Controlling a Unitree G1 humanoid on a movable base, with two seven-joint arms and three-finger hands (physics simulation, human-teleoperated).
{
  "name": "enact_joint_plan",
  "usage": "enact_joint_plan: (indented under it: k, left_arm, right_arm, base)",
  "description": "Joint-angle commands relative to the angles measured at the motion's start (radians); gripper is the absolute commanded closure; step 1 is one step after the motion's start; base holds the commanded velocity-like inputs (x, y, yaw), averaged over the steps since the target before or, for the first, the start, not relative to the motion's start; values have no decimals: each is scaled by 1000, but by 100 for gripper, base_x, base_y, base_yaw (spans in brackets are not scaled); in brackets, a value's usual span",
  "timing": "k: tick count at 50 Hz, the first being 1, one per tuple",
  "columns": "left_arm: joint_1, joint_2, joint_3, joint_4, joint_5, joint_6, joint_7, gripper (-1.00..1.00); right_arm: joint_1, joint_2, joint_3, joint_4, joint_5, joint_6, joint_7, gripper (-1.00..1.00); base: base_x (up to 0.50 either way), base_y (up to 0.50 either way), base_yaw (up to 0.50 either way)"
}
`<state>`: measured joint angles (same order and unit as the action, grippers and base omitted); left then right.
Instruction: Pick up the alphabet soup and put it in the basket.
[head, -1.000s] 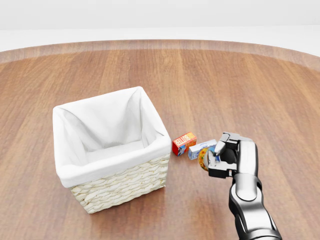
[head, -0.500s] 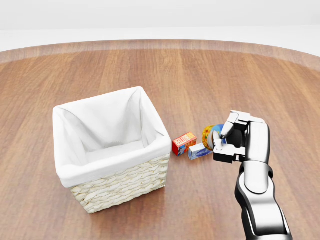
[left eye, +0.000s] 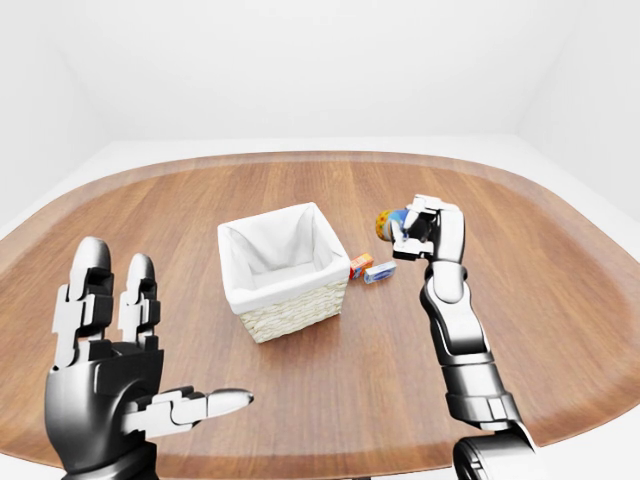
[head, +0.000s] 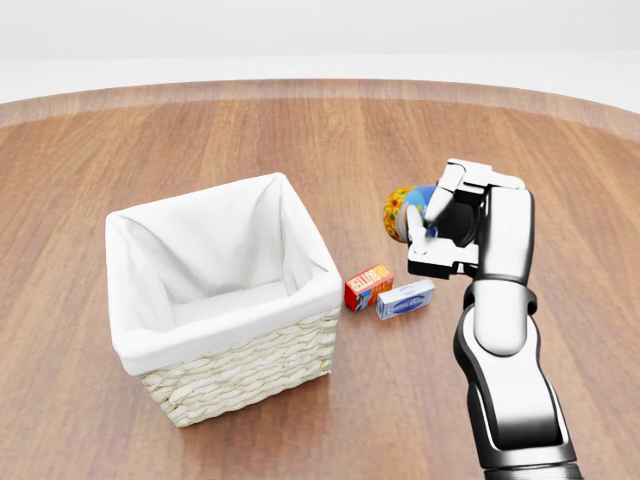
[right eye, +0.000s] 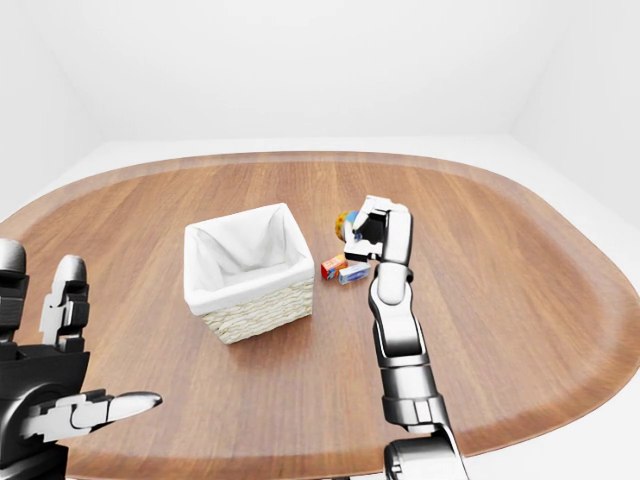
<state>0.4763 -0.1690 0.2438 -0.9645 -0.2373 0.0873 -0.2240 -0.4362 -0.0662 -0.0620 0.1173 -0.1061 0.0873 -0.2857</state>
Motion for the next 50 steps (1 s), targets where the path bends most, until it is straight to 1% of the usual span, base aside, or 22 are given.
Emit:
enact_joint_plan:
  k: [1,10,18,28,39,44,50]
  left_arm:
    - [6,-5,6,-10,-7,0,-9,-100]
    - [7,-7,4,-10,-5,0,-16,-100]
    - [13,-12,13,-20,-16,0,-25,-100]
    - [11,-23,36,-38,-33,0,-40,-100]
    - [3,-37,70,-57,-57,0,-59,-100]
    - [2,-42,75,-58,-58,0,-68,-100]
    - [2,-50,96,-72,-77,0,-80,-100]
  right_arm:
    - [-79,19,15,22,4,0,-18,100]
    - [-100,49,50,51,-40,0,-33,100]
    - [-107,91,83,14,-85,0,-36,100]
    - [-163,127,100,60,-104,0,-53,100]
    - [-272,151,107,157,-120,0,-88,100]
    - [-301,175,120,180,-130,0,-102,100]
    - [-319,207,140,233,-157,0,-118,100]
  base:
    - [0,0,0]
    - [0,0,0]
    - [0,0,0]
    - [0,0,0]
    - [0,0,0]
    - [0,0,0]
    - [0,0,0]
